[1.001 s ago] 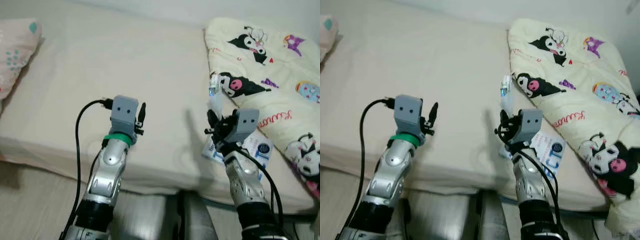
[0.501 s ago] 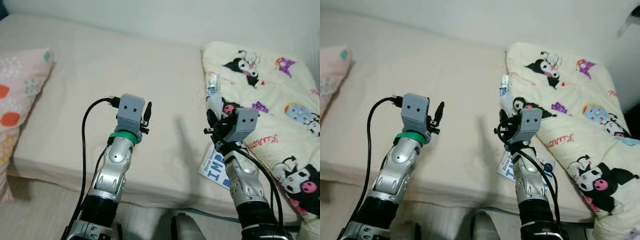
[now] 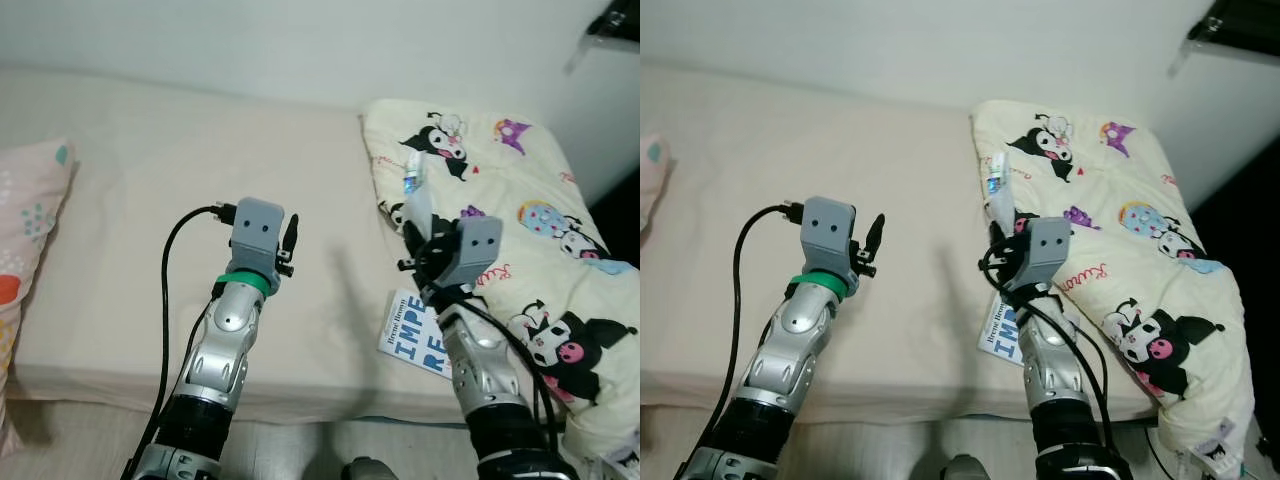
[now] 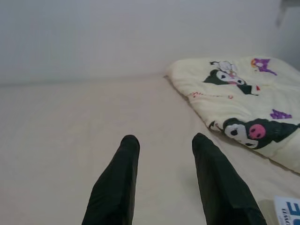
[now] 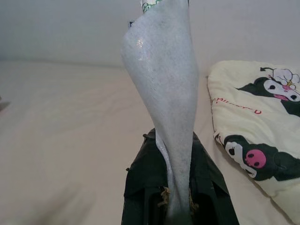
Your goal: Clean up the room
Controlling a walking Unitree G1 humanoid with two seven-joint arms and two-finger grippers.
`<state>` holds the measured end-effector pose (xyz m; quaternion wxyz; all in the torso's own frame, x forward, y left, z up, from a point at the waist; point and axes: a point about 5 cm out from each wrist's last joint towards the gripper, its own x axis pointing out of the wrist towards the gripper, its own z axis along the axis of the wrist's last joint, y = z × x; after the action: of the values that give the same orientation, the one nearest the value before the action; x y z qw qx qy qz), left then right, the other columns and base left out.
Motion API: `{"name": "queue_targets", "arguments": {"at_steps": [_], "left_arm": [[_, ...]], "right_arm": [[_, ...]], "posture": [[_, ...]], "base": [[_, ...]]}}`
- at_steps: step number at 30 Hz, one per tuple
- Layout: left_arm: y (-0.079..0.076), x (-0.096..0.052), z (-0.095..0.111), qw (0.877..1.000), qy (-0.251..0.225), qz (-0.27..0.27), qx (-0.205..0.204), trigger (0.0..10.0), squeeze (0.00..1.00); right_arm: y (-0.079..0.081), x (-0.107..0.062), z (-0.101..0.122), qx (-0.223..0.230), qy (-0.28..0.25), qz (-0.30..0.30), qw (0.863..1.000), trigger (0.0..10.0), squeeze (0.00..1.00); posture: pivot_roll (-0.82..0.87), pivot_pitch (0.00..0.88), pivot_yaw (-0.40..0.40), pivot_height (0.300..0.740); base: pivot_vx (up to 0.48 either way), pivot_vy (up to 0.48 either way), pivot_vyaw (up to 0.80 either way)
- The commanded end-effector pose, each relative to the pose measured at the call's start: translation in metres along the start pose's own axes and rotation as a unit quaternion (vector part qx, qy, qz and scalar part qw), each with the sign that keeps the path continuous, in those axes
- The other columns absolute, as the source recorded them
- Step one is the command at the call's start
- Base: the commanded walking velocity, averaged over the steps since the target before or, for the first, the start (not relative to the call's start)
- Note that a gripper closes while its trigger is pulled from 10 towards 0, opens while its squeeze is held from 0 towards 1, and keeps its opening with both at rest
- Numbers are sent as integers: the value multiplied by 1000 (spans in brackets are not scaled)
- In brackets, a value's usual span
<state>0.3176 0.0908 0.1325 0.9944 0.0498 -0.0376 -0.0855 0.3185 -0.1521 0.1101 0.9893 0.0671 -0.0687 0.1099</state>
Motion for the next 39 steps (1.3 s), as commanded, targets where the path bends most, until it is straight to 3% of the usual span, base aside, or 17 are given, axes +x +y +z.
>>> {"name": "queue_targets", "arguments": {"at_steps": [1,21,28,39], "left_arm": [[-4,-2,-4,1000,5,-8,-1,10000,0],[-2,-3,-5,1000,2,-19,6,10000,0],[-1,-4,-5,1000,3,-20,8,10000,0],[-2,-4,-5,1000,2,-21,9,10000,0]], "right_arm": [[-4,-6,-6,1,13,-10,1000,10000,0],[8,-4,-9,13,11,1,1000,10000,0],[15,-2,-8,15,9,9,1000,10000,0],[13,0,-6,36,2,0,999,10000,0]], "posture": [[22,0,-58,731],[31,0,-40,731],[34,0,-38,731],[34,0,-34,731]], "base": [[0,0,0],[0,0,0],[-272,0,0],[-304,0,455]]}}
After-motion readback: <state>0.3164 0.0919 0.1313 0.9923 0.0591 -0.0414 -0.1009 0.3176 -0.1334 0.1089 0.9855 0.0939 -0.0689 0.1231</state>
